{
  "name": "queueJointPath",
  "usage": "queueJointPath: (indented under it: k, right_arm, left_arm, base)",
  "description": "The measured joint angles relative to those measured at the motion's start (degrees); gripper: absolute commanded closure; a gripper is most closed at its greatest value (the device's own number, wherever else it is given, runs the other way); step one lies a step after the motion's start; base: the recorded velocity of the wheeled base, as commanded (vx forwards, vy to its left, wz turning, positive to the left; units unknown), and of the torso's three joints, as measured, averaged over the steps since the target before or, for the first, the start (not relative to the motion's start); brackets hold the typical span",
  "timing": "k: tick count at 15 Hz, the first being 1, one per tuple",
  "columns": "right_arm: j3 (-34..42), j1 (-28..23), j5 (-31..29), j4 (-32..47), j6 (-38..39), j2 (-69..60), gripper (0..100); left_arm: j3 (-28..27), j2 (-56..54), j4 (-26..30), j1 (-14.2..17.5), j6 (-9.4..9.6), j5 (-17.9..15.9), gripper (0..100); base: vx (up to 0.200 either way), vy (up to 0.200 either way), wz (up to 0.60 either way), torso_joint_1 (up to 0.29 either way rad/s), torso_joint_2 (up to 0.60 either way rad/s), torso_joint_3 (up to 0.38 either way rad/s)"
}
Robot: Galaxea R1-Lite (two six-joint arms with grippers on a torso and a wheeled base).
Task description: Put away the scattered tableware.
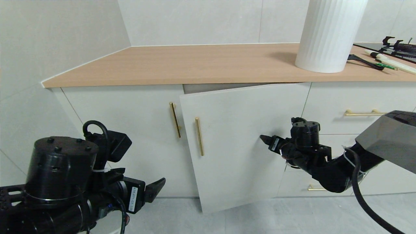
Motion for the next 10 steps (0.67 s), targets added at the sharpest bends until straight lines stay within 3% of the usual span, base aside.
queueJointPath:
  k: [10]
  right_arm:
    - [-6.7, -1.8, -8.5, 0.1, 0.1, 4.4, 0]
  left_arm:
    - [0.1, 0.2, 0.0, 0.0, -0.06, -0.1, 0]
  base:
    - [0.000, 0.000, 0.00, 0.000, 0.00, 0.000]
